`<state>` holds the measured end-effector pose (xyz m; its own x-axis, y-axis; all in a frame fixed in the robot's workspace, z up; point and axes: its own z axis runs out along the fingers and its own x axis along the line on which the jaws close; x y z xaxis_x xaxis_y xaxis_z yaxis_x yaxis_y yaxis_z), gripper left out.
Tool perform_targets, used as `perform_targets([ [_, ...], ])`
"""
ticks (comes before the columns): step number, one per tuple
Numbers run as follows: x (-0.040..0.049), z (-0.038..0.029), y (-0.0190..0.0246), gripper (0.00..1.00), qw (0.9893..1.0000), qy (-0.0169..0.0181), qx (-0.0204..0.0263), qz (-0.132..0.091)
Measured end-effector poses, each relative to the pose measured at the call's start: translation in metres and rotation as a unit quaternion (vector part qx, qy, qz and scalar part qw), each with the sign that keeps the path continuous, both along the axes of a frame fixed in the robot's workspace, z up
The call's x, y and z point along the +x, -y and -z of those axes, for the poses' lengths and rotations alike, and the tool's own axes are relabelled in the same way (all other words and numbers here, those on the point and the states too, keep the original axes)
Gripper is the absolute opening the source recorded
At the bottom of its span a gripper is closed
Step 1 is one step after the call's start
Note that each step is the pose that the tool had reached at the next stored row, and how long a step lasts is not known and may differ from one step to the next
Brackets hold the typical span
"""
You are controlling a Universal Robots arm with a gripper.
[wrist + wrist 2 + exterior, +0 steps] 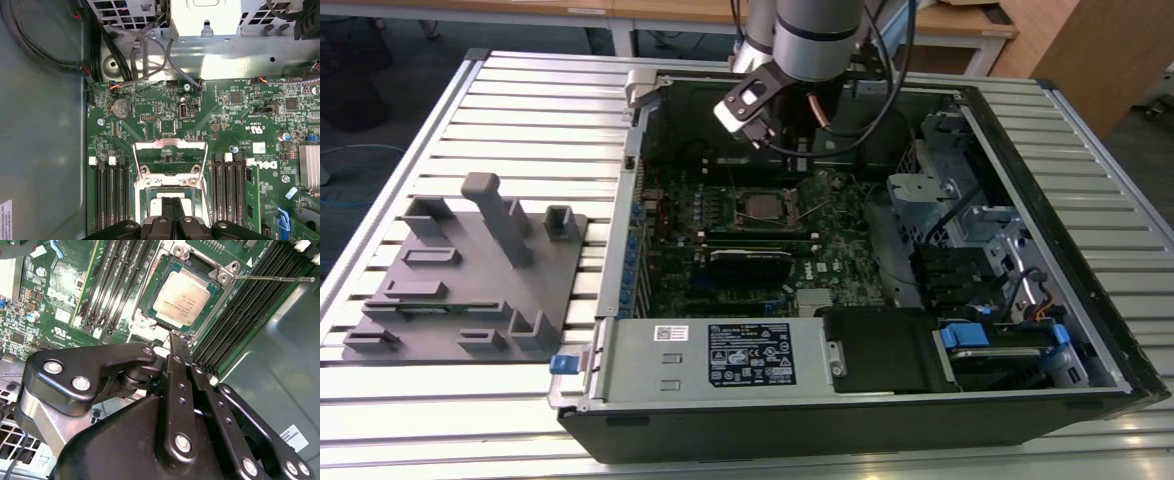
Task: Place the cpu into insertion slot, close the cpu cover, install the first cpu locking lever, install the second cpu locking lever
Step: 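Close the cpu cover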
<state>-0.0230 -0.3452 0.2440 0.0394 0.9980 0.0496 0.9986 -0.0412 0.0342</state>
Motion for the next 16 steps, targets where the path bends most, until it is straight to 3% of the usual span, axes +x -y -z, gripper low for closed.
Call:
perform_targets([
  [8,0.0013,-0.0003,-0.0002,0.10,1.0000,0.0000,-0.0001,0.000],
  [16,0.0013,-0.0061,-0.0001,0.10,1.0000,0.0000,0.0003,0.000],
])
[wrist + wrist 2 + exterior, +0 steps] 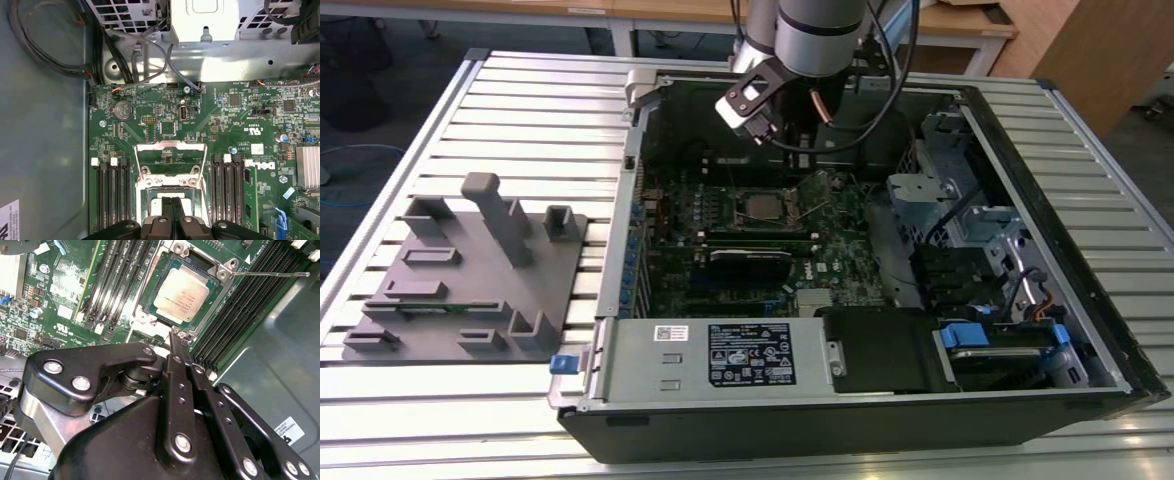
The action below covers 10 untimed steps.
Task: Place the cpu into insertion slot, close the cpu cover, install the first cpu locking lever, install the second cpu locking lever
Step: 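Close the cpu cover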
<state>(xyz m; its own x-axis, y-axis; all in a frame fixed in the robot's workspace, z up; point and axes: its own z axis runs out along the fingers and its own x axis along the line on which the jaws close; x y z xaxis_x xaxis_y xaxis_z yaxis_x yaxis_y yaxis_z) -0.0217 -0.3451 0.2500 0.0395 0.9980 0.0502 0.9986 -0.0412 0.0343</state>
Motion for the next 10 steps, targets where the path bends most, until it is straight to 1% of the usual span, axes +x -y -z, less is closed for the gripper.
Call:
perform_targets([
  [3,0.0000,-0.0029,0.0000,0.10,1.0000,0.0000,-0.0001,0.000],
  [10,0.0000,-0.0067,0.0000,0.10,1.0000,0.0000,0.0000,0.000],
])
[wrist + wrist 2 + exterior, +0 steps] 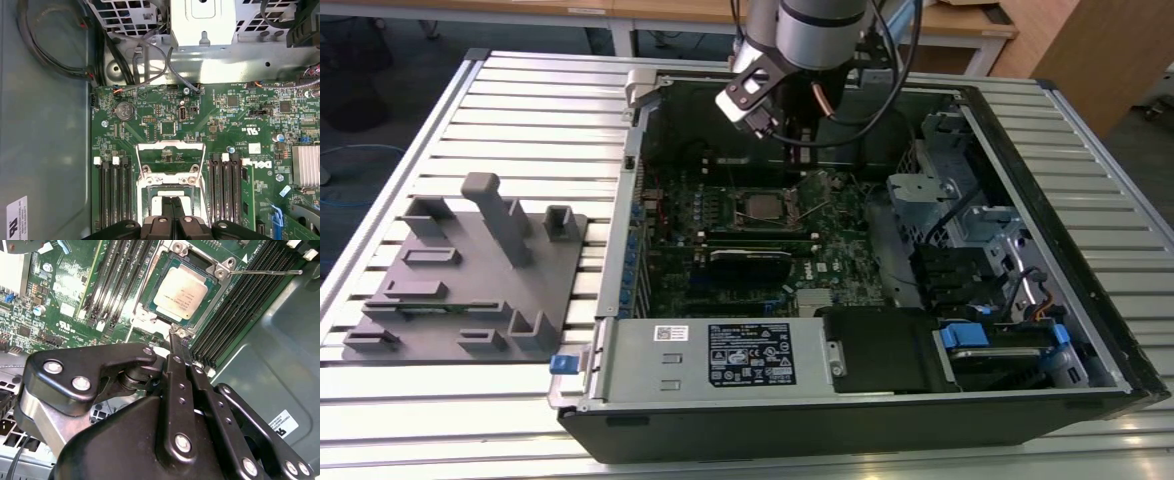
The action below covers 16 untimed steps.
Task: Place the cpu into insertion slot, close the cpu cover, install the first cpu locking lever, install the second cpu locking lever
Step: 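Close the cpu cover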
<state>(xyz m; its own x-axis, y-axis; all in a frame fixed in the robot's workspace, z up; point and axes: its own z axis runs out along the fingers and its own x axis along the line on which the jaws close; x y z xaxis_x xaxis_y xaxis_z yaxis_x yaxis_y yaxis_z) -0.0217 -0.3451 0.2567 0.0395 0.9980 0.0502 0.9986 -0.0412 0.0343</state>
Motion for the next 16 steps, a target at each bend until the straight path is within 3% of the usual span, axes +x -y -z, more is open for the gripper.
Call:
perform_targets([
  [16,0.0039,-0.0012,0.0000,0.10,1.0000,0.0000,0.0000,0.000],
])
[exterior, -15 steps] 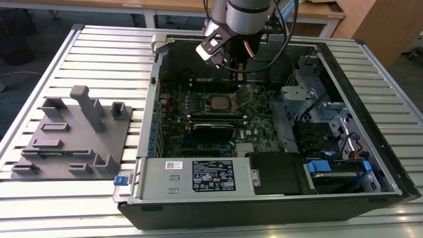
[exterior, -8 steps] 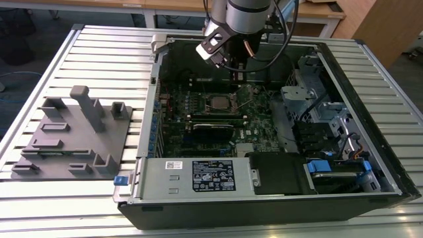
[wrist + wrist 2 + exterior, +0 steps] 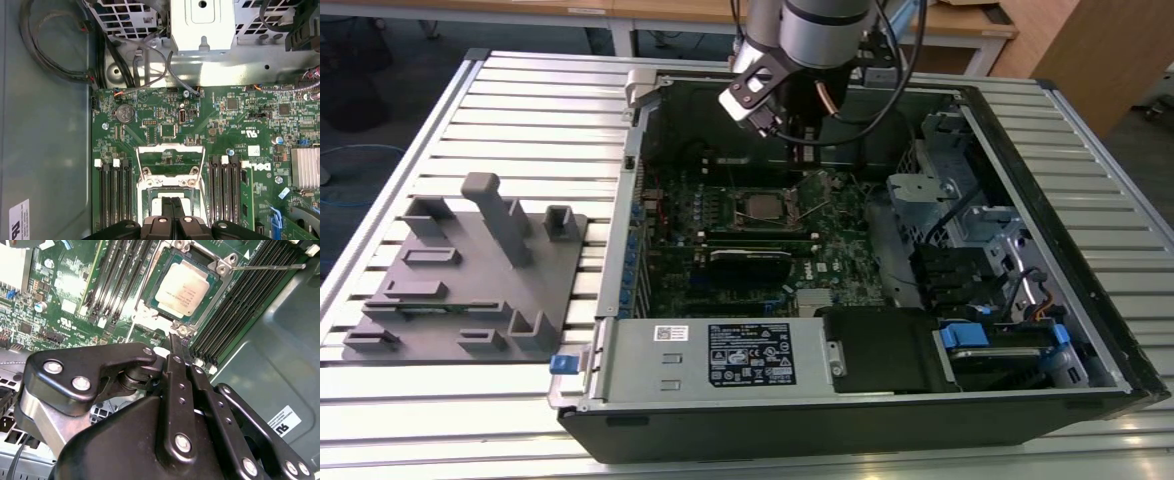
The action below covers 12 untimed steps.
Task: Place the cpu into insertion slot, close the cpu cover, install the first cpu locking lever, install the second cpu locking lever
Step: 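Close the cpu cover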
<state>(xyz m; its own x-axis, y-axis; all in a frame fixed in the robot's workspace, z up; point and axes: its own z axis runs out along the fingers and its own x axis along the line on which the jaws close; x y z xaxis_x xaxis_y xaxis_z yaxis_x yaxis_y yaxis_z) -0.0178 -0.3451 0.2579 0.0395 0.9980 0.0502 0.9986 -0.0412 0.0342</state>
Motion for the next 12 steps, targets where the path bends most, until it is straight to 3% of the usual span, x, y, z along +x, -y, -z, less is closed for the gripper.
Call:
perform_targets([
  [12,0.0167,0.0003,-0.0003,0.10,1.0000,0.0000,0.0000,0.000],
])
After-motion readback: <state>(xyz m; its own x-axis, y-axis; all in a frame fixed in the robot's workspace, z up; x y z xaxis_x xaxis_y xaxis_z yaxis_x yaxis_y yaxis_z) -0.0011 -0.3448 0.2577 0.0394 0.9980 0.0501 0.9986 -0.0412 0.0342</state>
